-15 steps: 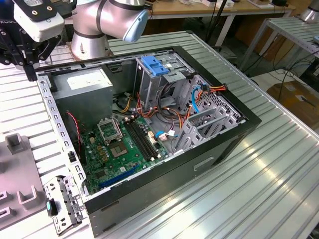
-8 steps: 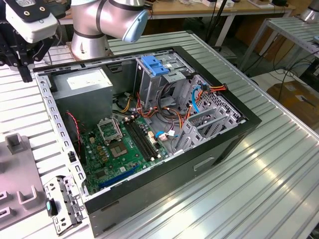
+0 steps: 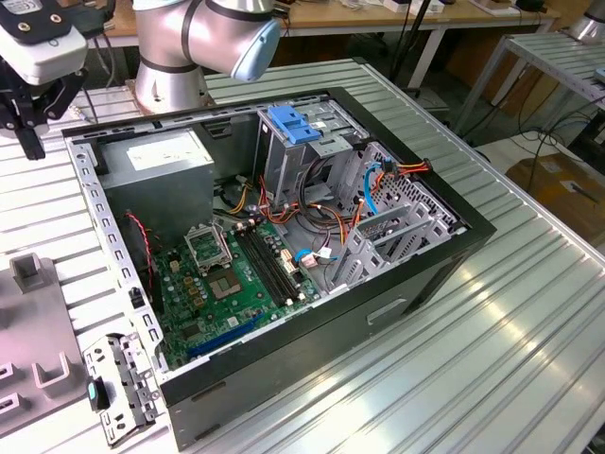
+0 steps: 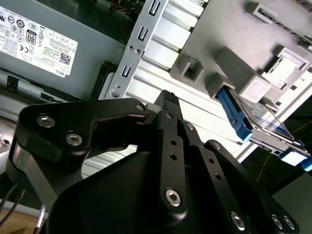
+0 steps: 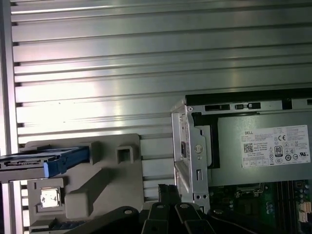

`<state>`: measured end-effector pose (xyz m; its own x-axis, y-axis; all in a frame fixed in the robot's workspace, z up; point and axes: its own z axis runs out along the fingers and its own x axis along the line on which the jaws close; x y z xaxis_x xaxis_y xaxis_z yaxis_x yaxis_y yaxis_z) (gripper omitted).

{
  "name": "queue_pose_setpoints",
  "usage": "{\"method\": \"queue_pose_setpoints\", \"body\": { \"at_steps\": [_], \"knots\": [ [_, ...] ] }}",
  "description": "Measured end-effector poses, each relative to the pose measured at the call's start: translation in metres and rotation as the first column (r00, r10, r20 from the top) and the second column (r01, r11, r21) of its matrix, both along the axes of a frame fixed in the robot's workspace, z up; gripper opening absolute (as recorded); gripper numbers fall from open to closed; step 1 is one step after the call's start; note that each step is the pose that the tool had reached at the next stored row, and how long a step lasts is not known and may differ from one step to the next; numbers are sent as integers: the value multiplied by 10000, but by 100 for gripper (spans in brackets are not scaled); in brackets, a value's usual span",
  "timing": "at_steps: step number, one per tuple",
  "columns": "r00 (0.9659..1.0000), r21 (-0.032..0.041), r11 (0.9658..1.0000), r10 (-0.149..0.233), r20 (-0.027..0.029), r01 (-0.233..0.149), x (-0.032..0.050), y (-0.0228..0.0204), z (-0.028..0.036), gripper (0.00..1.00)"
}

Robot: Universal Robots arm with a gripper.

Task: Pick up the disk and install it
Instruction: 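Reach for the disk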

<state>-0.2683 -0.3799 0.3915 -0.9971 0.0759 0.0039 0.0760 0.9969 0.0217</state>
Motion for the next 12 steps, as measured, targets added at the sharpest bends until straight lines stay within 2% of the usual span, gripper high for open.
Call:
{"method": "queue_pose_setpoints", "body": {
  "at_steps": [12],
  "knots": [
    [10000,0,10000,0,-39,0,-157,0,-4,11]
  ]
}}
